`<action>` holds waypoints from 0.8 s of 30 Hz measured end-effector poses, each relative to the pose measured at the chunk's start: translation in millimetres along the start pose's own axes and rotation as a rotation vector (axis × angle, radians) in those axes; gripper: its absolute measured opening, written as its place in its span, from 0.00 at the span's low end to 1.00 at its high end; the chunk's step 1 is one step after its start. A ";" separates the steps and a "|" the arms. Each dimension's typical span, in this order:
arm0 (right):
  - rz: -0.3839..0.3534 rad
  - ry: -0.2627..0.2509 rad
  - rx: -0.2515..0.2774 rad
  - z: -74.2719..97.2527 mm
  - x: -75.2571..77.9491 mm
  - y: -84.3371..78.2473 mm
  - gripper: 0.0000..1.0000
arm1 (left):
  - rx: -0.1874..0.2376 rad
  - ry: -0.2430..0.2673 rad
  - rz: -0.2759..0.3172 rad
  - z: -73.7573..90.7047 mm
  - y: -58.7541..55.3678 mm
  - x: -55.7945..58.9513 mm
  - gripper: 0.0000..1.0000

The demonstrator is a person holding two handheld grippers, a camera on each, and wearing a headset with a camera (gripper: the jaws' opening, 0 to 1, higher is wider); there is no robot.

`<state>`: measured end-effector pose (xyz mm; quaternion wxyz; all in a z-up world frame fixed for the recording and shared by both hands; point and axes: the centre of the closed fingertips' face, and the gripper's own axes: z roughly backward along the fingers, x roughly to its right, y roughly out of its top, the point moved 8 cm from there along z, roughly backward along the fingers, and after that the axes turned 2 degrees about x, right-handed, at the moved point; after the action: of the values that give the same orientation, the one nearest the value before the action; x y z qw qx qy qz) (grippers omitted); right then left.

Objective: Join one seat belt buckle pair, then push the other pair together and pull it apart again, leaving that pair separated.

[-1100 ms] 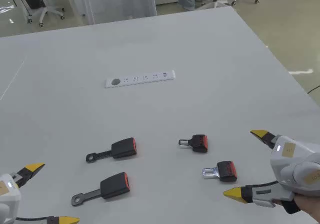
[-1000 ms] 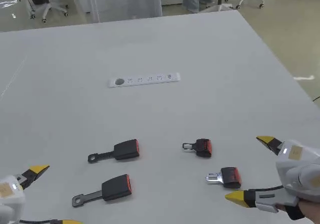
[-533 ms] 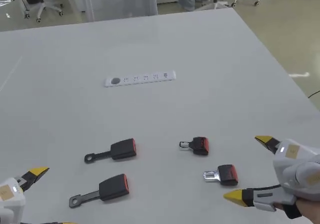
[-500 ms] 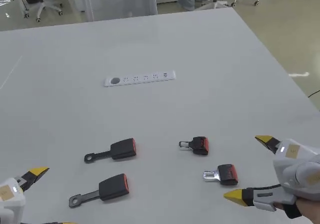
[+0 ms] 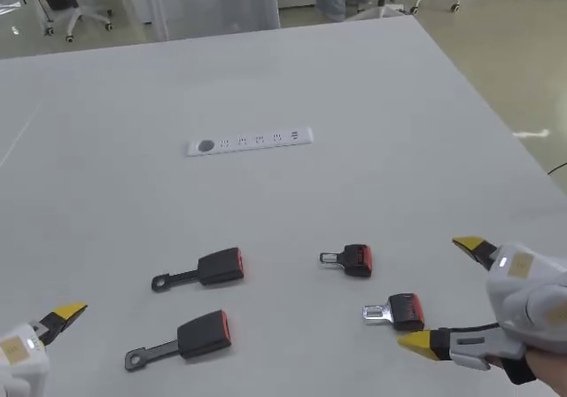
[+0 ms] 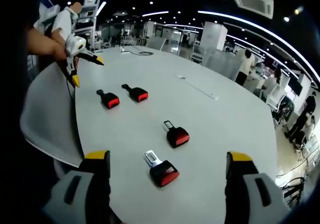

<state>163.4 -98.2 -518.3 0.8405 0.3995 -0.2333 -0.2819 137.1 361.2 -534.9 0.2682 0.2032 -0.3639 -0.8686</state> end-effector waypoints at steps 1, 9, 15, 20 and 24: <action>0.001 -0.001 0.003 -0.1 -0.1 0.1 0.97 | 0.000 0.001 0.007 0.0 -0.8 -0.6 1.00; 0.008 0.001 -0.010 -1.8 -3.7 -3.1 0.99 | -0.007 -0.005 0.010 1.0 -3.6 3.4 1.00; 0.015 0.004 -0.017 -3.2 -6.1 -3.5 0.99 | -0.014 -0.010 -0.003 0.0 -2.7 3.6 1.00; 0.003 0.004 -0.030 -3.5 -6.2 -5.4 0.98 | -0.015 0.021 -0.018 0.4 0.0 -2.7 1.00; 0.005 0.000 -0.032 -2.6 -7.0 -5.3 0.97 | -0.035 0.032 -0.037 1.4 -0.4 -5.4 1.00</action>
<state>158.4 -95.0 -525.2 0.8476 0.3854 -0.2295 -0.2834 140.4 365.5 -533.4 0.2612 0.2191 -0.3404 -0.8763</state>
